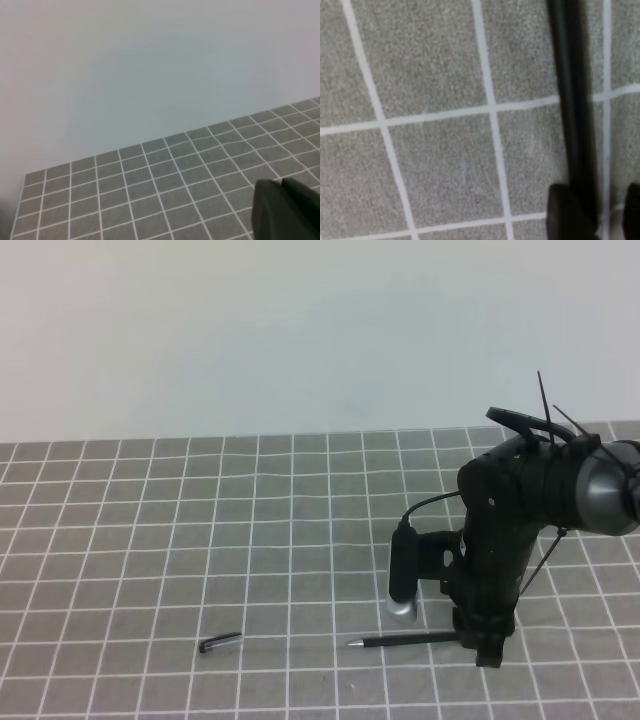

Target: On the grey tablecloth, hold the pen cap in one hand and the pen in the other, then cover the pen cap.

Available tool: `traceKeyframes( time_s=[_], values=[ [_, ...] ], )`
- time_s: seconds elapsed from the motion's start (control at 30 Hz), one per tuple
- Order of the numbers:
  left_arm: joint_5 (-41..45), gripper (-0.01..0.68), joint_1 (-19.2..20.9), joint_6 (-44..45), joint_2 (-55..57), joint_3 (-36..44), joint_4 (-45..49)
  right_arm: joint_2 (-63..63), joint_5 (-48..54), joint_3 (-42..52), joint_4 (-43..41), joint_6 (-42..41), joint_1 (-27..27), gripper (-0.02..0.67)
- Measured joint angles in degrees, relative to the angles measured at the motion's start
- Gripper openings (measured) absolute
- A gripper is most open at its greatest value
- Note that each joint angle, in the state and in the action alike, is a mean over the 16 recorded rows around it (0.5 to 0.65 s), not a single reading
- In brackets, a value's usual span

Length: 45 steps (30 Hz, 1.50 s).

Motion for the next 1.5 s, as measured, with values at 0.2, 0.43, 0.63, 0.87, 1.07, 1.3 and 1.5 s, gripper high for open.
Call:
traceKeyframes(
  time_s=[0.2,0.43,0.63,0.87,1.07,1.3,1.5],
  values=[
    [-0.15,-0.003,-0.01,0.06,-0.01,-0.02,-0.03,0.0,0.17,-0.01,-0.33,0.02,0.0,0.156],
    [-0.15,-0.003,-0.01,0.06,-0.01,-0.02,-0.04,-0.16,0.67,0.01,-0.98,0.09,0.0,0.086],
    [0.0,-0.003,0.0,0.05,0.0,0.0,-0.03,-0.91,1.69,0.14,-1.59,0.1,0.0,0.078],
    [0.41,-0.003,0.0,0.05,0.01,-0.11,-0.12,-2.3,2.77,0.29,-2.09,-0.02,0.0,0.078],
    [5.65,-0.003,0.0,0.19,1.33,-2.69,-0.81,-4.24,3.39,0.33,-2.01,0.27,0.0,0.077],
    [18.98,-0.003,0.0,3.68,8.43,-11.3,-2.69,-7.03,6.17,0.33,-1.46,0.93,0.0,0.077],
    [32.04,-0.003,0.0,11.72,19.93,-22.28,-4.81,-8.98,11.59,0.33,0.41,1.67,0.0,0.076]
  ],
)
